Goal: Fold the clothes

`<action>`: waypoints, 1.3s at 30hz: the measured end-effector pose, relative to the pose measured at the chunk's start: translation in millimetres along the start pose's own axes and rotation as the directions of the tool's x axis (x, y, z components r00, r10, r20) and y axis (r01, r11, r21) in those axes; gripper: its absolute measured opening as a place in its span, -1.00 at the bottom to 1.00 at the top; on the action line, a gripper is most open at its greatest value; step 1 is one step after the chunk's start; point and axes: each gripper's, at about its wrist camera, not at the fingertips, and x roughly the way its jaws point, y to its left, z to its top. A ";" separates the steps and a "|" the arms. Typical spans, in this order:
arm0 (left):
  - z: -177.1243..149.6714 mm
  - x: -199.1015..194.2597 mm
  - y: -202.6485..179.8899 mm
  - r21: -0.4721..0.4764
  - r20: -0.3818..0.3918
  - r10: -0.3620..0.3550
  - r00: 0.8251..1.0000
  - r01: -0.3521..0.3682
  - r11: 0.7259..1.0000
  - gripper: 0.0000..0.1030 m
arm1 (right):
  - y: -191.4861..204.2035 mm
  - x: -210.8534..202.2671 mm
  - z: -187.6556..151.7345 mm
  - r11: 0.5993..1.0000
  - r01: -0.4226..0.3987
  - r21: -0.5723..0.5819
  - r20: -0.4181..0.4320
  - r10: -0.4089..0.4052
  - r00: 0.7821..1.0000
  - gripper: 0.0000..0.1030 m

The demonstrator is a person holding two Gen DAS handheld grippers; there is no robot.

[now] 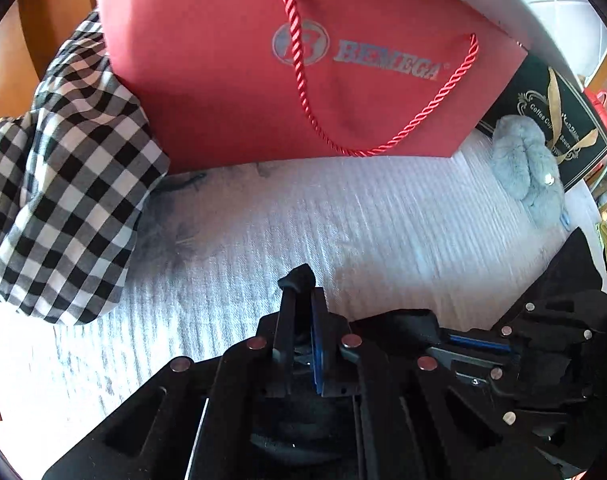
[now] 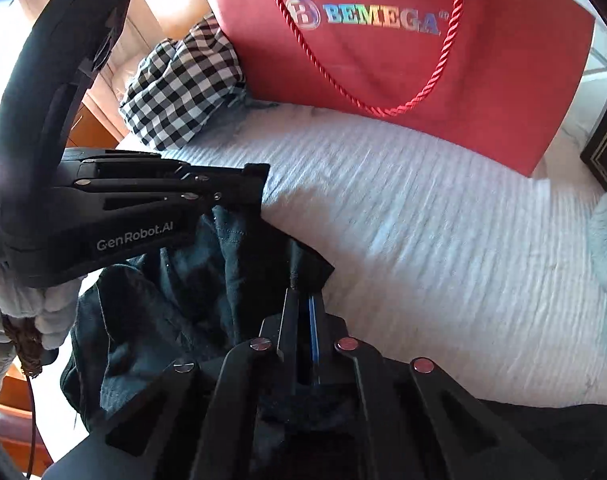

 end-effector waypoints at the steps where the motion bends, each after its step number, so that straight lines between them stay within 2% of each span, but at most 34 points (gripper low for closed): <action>1: -2.2 -7.8 0.4 -0.011 0.017 0.006 1.000 -0.006 1.000 -0.90 | 0.9 -3.7 -1.9 1.000 -0.010 -0.003 0.017 0.010 1.000 -0.93; 4: -14.7 -43.3 -1.5 -0.043 0.076 0.029 0.997 -0.026 0.999 -0.90 | 2.6 -33.8 -11.0 0.998 -0.057 -0.015 0.098 0.058 0.993 -0.93; 8: -55.2 -88.9 -13.5 -0.101 0.126 0.026 0.992 -0.014 0.995 -0.90 | 13.6 -77.1 -41.8 0.987 -0.087 -0.133 0.147 0.107 0.983 -0.92; 10: -80.4 -98.6 -19.2 -0.105 0.092 0.019 0.996 -0.009 0.994 -0.89 | 22.7 -92.0 -64.7 0.974 -0.106 -0.199 0.128 0.133 0.983 -0.91; 13: -123.1 -86.4 -32.8 -0.067 -0.015 0.048 0.999 -0.049 0.997 -0.79 | 36.2 -89.8 -93.4 0.965 -0.105 -0.239 0.005 0.109 0.994 -0.80; 15: -148.1 -73.0 -37.6 -0.066 -0.090 0.054 0.995 -0.060 0.996 -0.69 | 32.3 -89.7 -109.6 0.972 -0.093 -0.215 -0.061 0.082 0.995 -0.64; 17: -162.9 -79.8 -31.0 -0.097 -0.108 0.045 0.993 -0.055 0.994 -0.69 | 21.9 -91.9 -117.3 0.982 -0.087 -0.165 -0.069 0.077 0.995 -0.64; 19: -159.6 -86.9 -26.1 -0.111 -0.081 0.053 0.995 -0.062 0.992 -0.69 | 12.4 -103.4 -115.5 0.991 -0.086 -0.106 -0.029 0.083 0.996 -0.63; 21: -147.7 -96.7 -22.5 -0.111 -0.031 0.071 0.997 -0.074 0.991 -0.69 | 4.1 -114.9 -105.2 0.996 -0.079 -0.044 0.023 0.080 0.996 -0.49; 23: -135.7 -106.0 -19.0 -0.112 0.018 0.088 0.996 -0.086 0.990 -0.65 | -1.4 -120.0 -90.5 0.996 -0.082 0.016 0.072 0.081 0.994 -0.44; 27: -103.4 -92.1 -21.0 -0.107 0.053 0.081 0.995 -0.074 0.991 -0.62 | -0.6 -110.8 -62.6 0.987 -0.111 0.118 0.120 0.097 0.988 -0.43; 30: -90.4 -68.8 -25.5 -0.082 0.027 0.075 0.997 -0.073 0.994 -0.62 | 8.9 -87.5 -50.7 0.981 -0.147 0.129 0.086 0.137 0.987 -0.43; 33: -92.9 -45.7 -24.5 -0.059 -0.019 0.102 0.995 -0.103 0.993 -0.62 | 18.2 -53.9 -53.0 0.987 -0.124 0.097 -0.006 0.125 0.992 -0.43; 35: -98.6 -34.4 -18.8 -0.053 -0.047 0.141 0.989 -0.144 0.988 -0.62 | 12.4 -37.6 -59.7 0.994 -0.053 0.093 -0.060 0.058 0.997 -0.52; 36: -100.8 -34.3 -16.5 -0.048 -0.026 0.136 0.990 -0.137 0.989 -0.62 | 3.6 -34.5 -63.6 0.993 -0.034 0.111 -0.063 0.041 0.997 -0.88; 37: -101.7 -35.2 -15.5 -0.040 -0.022 0.142 0.990 -0.143 0.989 -0.62 | -6.7 -35.9 -66.4 0.989 -0.031 0.142 -0.050 0.039 0.998 -1.00; 39: -101.7 -38.3 -14.2 -0.041 -0.033 0.170 0.985 -0.172 0.984 -0.61 | -25.6 -45.2 -70.8 0.976 -0.014 0.216 -0.029 0.021 0.999 -0.99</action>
